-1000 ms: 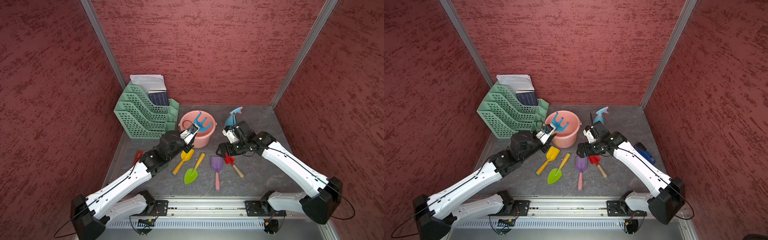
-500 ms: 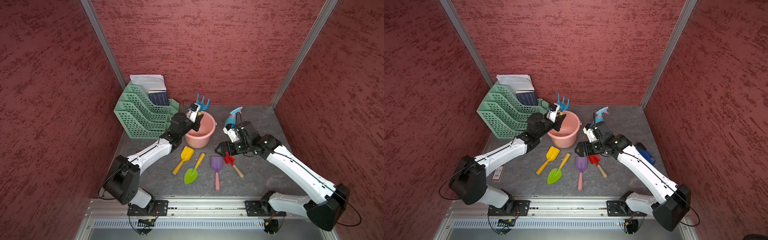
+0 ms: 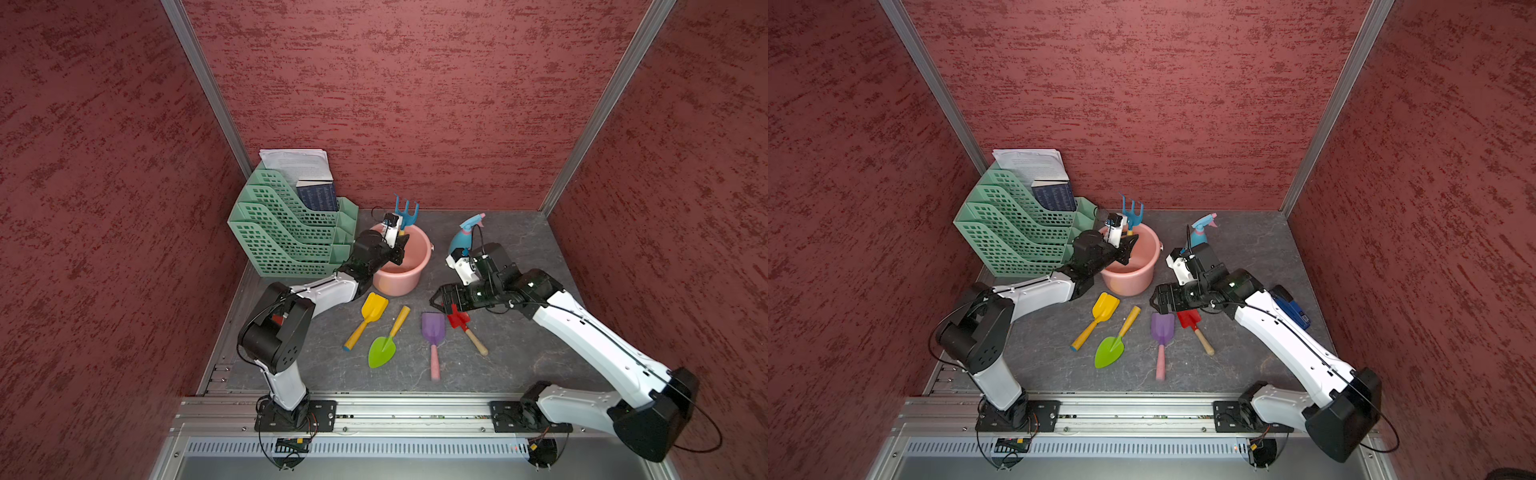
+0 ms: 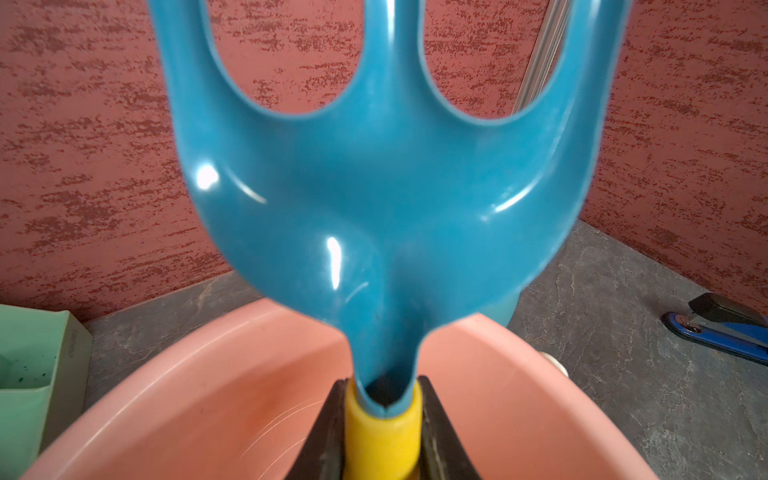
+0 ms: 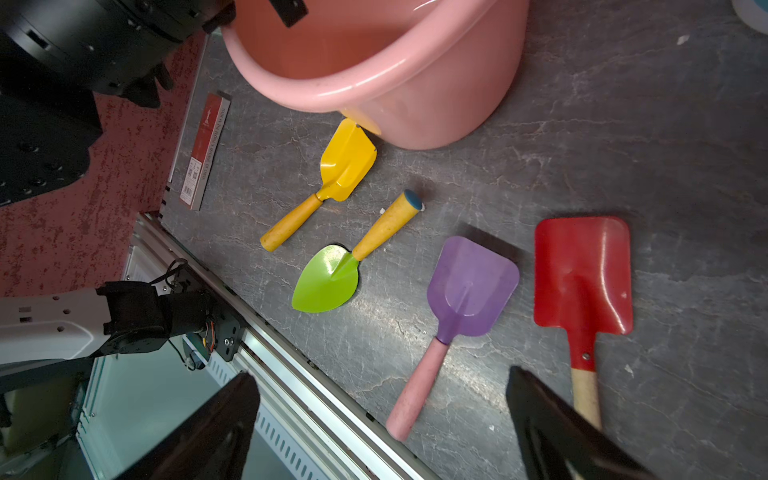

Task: Organize the gardening tools
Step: Place the gardening tool in the container, then pick up the gardening tool from the center of the board.

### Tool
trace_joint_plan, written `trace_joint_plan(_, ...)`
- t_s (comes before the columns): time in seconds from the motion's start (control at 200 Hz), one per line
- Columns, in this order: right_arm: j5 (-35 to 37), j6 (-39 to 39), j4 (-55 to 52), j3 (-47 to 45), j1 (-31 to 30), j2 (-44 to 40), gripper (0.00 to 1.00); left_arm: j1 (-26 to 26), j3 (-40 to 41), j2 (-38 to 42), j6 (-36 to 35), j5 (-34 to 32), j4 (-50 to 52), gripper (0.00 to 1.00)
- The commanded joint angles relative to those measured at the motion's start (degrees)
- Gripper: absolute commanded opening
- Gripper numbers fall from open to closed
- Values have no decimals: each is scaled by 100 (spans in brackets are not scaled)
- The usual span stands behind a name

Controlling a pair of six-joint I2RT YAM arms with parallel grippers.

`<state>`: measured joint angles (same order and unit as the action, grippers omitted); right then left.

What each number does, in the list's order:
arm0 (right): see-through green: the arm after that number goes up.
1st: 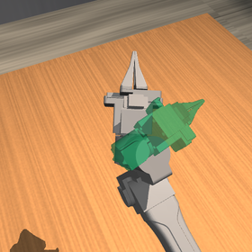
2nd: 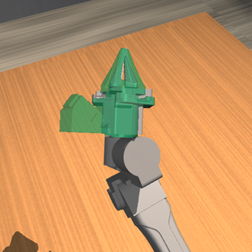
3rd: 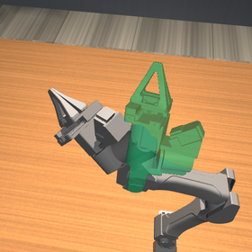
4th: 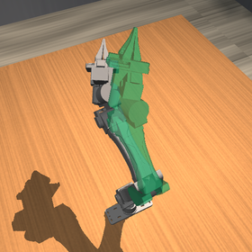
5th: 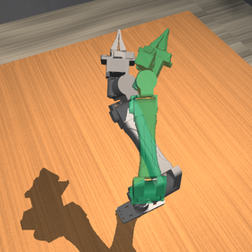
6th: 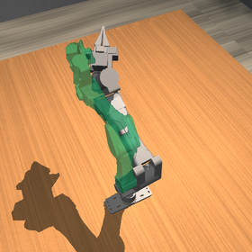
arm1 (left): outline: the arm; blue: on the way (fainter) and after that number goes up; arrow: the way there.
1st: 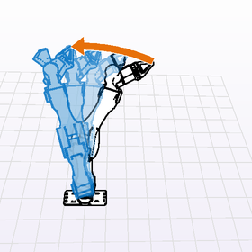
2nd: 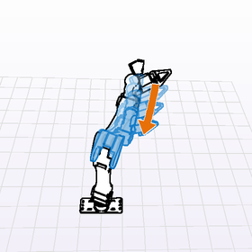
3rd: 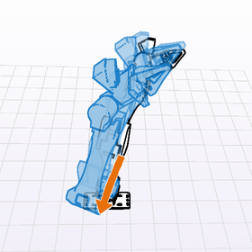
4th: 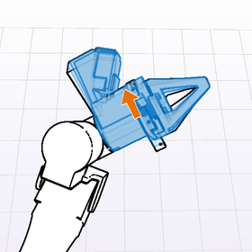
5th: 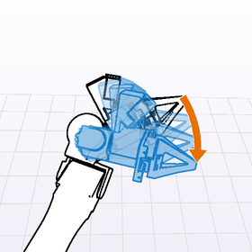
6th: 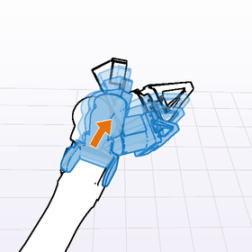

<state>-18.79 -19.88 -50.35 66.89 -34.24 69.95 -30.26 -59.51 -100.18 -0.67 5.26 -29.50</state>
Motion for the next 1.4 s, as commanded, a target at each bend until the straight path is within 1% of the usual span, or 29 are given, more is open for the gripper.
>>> trace_joint_plan(0.0, -1, 63, 124, -69, 58, -81, 98, -53, -143, -102, 131, -134, -285, 0)
trace_joint_plan(0.14, -20, 63, 130, -97, 77, -100, 98, -146, -140, -166, 80, -199, -234, 0)
trace_joint_plan(0.2, -20, 63, 126, -100, 77, -112, 99, -172, -143, -184, 67, -242, -202, 4)
trace_joint_plan(0.275, 1, 63, 111, -132, 84, -134, 98, -185, -141, -195, 84, -294, -171, 15)
trace_joint_plan(0.441, -11, 46, 127, -170, 93, -157, 98, -191, -124, -196, 189, -408, -80, 46)
trace_joint_plan(0.506, -14, 41, 129, -184, 94, -168, 98, -193, -95, -178, 243, -431, -84, 54)
trace_joint_plan(0.586, -33, 40, 144, -202, 102, -185, 98, -226, -57, -152, 245, -511, -117, 58)
trace_joint_plan(0.811, 73, 70, 85, -207, 119, -167, 98, -268, 23, -66, 201, -577, -162, 62)
trace_joint_plan(1.007, 557, 125, -154, -285, 142, -20, 98, -360, 115, 255, 102, -655, -77, 69)
trace_joint_plan(1.147, 898, 16, -195, -559, 167, 112, 99, -477, 210, 675, 18, -726, 160, 79)
trace_joint_plan(1.282, 1290, -261, -212, -930, 222, 256, 99, -590, 340, 1221, 44, -798, 827, 93)
trace_joint_plan(1.322, 1347, -337, -206, -1033, 244, 309, 98, -627, 417, 1405, 71, -808, 973, 100)
trace_joint_plan(1.397, 1448, -410, -186, -1176, 268, 439, 98, -689, 558, 1797, 194, -727, 1309, 100)
